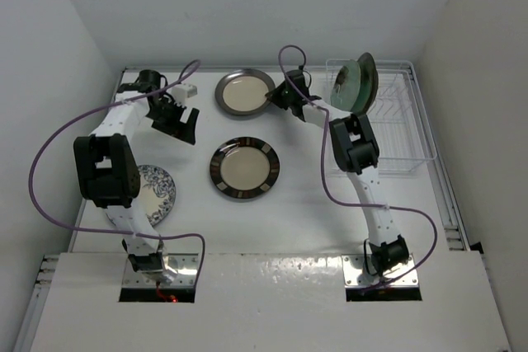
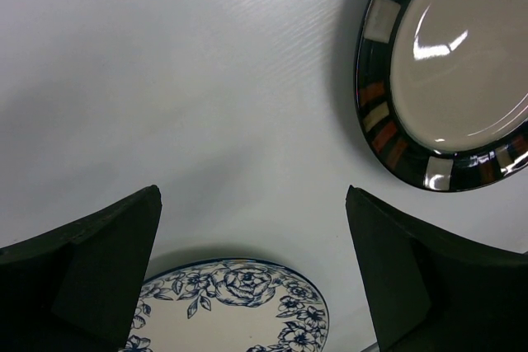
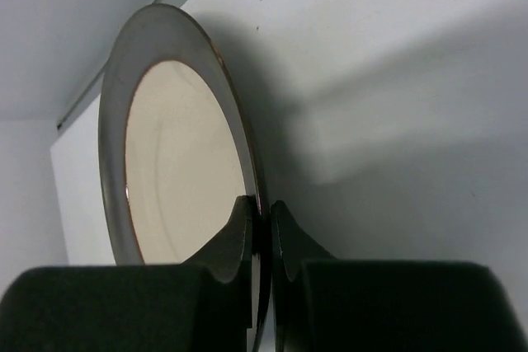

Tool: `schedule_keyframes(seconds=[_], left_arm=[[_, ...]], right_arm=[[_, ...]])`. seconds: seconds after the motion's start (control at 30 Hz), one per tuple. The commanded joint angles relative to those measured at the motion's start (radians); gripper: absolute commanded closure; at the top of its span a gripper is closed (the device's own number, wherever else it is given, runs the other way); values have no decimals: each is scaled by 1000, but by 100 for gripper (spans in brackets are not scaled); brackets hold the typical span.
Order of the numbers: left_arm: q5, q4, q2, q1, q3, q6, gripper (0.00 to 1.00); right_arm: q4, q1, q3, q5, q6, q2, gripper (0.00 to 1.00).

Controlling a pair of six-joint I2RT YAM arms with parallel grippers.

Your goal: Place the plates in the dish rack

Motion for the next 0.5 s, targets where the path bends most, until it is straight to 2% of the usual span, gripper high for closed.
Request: schedule_keyframes(seconds=[0.0,0.1,0.17,0.3,0.47], left_arm=[[36,-9,-2,12,30,13,1],[59,-9,7,12,55,13,3],[68,-9,8,1,70,22,3],[94,-9,8,-39,111,33,3],[119,-9,8,-67,120,33,3]], right_arm=[[-3,11,-93,-7,-205,-151,100],[94,-4,-161,-70,-322,-360,100],[104,-25,-114,-123,-347,-414,100],[42,-81,-9,-159,-496,-585,100],[41,-188,-40,-154,-528,-781,100]])
